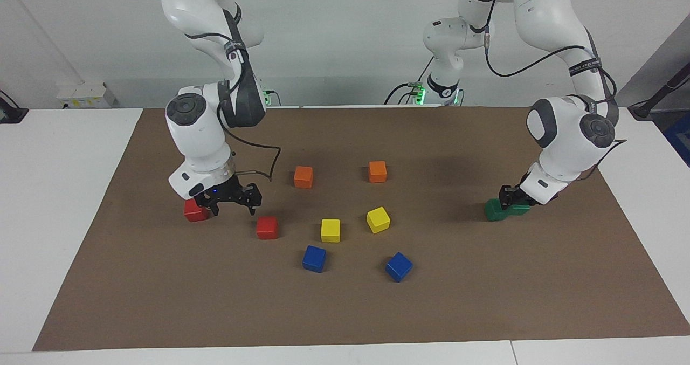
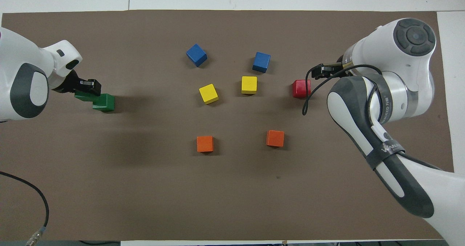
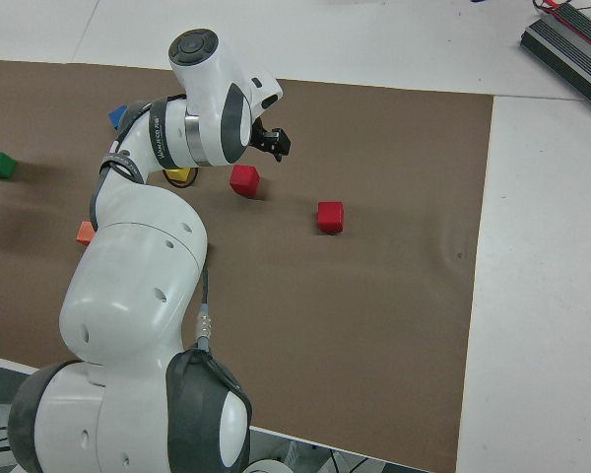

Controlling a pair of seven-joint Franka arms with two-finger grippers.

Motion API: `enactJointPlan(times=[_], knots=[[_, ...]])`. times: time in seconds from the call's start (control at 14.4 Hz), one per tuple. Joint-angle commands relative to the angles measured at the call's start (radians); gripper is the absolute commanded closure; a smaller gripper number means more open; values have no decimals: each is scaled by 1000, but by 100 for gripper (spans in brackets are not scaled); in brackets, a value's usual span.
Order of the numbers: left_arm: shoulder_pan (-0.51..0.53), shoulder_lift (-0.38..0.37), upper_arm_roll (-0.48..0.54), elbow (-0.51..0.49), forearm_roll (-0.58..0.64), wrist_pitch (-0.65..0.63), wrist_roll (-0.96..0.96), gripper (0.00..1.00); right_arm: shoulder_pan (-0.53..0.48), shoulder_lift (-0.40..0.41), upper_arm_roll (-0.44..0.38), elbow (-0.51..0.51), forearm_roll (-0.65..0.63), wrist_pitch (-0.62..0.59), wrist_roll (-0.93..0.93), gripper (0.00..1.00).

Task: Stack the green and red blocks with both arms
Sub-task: 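Carry the green block to the first green while the right gripper carries red, then lower the green block onto the green block while the right gripper lowers red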

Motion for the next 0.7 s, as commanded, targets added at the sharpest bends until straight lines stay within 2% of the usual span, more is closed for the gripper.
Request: enactJointPlan(times=[0.0,0.35,0.63], knots=[[-13,-41,8,-64,-16,42,1,100,4,74,4,73,11,-25,17,0],[-13,-45,8,-96,-16,74,-11,100,47,143,4,148,21,-26,26,0],[-13,-47,8,-98,-18,67,-11,100,79,178,4,155,20,-8,65,0]])
